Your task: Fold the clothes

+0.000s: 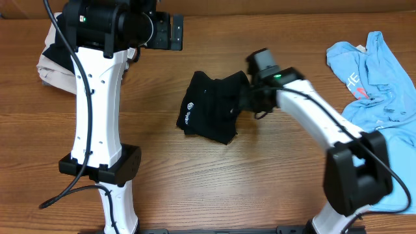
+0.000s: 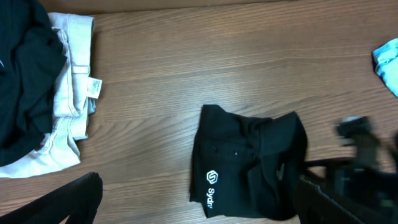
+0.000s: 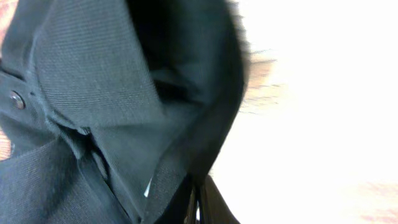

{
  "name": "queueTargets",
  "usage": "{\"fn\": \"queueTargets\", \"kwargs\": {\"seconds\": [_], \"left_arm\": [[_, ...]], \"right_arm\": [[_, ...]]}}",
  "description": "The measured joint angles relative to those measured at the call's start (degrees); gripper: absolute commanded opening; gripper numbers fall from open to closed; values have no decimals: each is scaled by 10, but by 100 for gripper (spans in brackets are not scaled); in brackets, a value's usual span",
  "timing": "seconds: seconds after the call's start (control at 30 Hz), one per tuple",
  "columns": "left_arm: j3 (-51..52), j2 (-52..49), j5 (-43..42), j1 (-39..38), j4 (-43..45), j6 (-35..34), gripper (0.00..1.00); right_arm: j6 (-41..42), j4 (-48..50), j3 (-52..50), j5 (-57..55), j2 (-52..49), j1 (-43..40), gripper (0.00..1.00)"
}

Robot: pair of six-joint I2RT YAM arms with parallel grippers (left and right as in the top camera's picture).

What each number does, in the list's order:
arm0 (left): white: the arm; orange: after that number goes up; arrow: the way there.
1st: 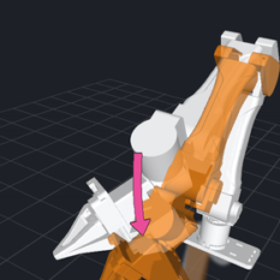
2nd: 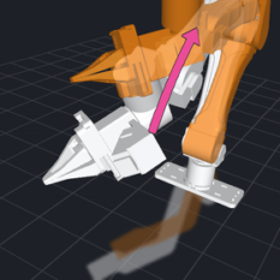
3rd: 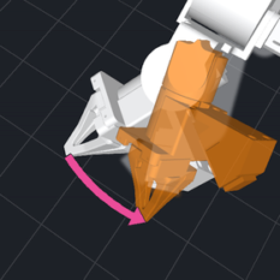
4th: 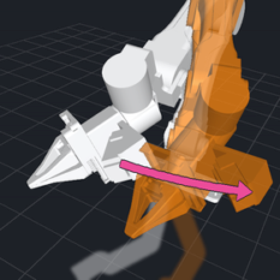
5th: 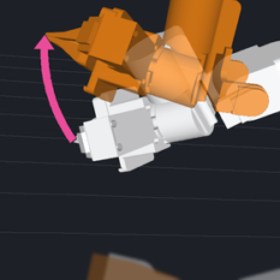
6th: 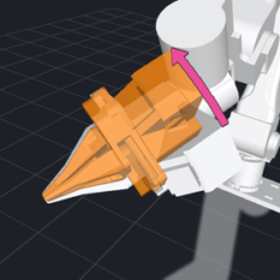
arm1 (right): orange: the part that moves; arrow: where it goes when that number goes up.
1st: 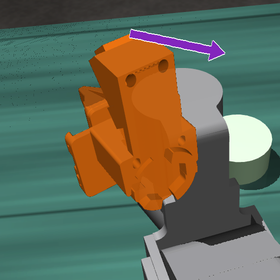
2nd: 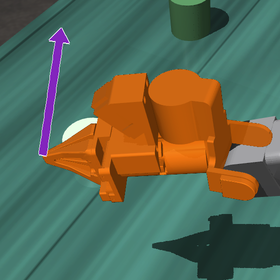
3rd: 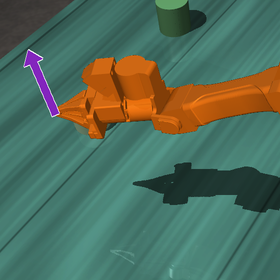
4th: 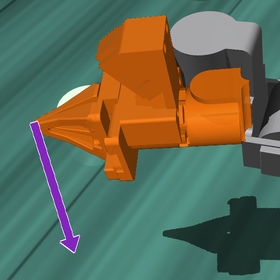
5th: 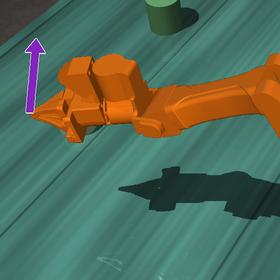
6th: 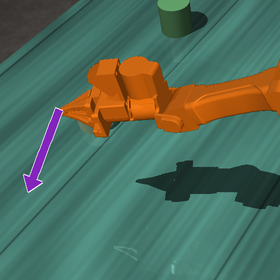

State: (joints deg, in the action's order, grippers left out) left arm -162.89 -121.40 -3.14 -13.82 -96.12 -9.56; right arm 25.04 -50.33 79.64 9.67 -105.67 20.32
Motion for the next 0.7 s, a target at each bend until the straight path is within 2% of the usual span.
{"fn": "queueTargets", "kwargs": {"seconds": [0.17,0.33,0.37,0.4,0.43,0.53,0.7], "left_arm": [[12,0,0,0,0,0,100],[38,0,0,0,3,0,100],[44,0,0,0,4,0,100],[51,0,0,0,5,0,100],[58,0,0,0,5,0,100],[69,0,1,0,9,0,100],[76,-1,2,0,15,1,100]], "right_arm": [[-12,-56,0,10,17,-39,4],[-28,-48,-37,10,17,-43,4],[-30,-43,-50,10,17,-43,7],[-30,-38,-64,8,17,-43,21],[-32,-36,-76,6,17,-43,31],[-37,-36,-92,-2,17,-47,45],[-53,-61,-76,12,17,-90,59]]}}
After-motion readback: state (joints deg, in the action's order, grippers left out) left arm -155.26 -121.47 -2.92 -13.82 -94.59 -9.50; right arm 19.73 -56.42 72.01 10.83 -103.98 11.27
